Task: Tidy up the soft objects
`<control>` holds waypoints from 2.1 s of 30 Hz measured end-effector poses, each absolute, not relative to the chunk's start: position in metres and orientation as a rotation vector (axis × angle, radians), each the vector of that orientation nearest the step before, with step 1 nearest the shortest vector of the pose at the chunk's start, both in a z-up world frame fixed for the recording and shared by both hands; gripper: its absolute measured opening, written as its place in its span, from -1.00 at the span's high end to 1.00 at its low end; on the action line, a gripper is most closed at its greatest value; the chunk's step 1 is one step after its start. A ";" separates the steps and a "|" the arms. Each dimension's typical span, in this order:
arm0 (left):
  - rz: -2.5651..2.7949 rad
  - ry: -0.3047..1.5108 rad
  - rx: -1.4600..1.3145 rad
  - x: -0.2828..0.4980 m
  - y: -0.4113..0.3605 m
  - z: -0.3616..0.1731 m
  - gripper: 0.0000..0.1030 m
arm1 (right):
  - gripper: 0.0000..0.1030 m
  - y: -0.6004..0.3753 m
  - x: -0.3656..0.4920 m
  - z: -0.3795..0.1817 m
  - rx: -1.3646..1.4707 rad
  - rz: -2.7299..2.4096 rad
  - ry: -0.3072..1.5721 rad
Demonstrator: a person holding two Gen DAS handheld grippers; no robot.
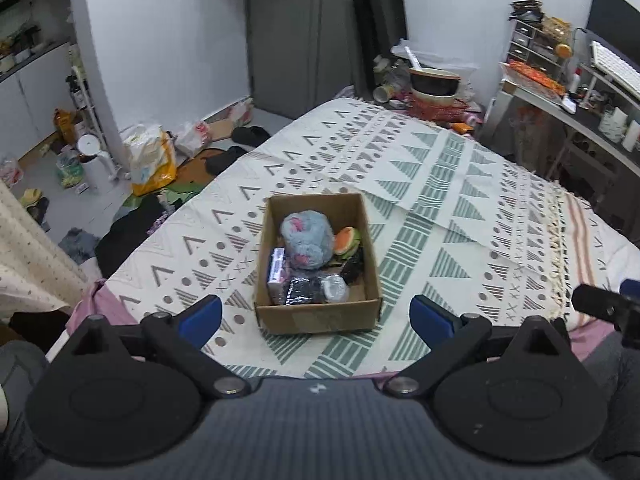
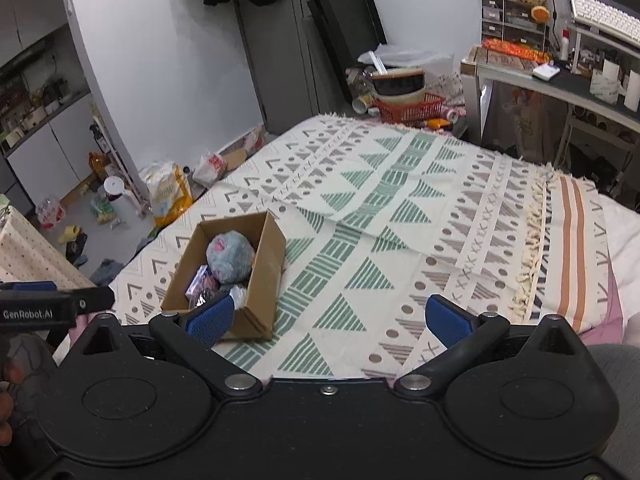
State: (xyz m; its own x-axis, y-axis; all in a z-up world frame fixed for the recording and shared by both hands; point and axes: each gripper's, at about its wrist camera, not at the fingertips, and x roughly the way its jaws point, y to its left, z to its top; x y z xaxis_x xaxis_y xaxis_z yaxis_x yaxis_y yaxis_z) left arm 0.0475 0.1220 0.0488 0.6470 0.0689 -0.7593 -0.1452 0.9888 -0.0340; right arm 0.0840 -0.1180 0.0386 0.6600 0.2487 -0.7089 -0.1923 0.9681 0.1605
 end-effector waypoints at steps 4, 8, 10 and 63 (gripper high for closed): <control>0.127 0.858 -0.083 0.047 0.121 0.048 -0.93 | -1.00 -0.116 0.083 0.035 0.046 0.239 0.810; 0.120 0.870 -0.087 0.048 0.120 0.044 -0.93 | -1.00 -0.116 0.083 0.032 0.049 0.239 0.819; 0.116 0.870 -0.084 0.048 0.119 0.043 -0.93 | -1.00 -0.116 0.084 0.031 0.052 0.242 0.822; 0.071 0.887 -0.099 0.056 0.107 0.040 -0.93 | -1.00 -0.122 0.087 0.026 0.081 0.260 0.833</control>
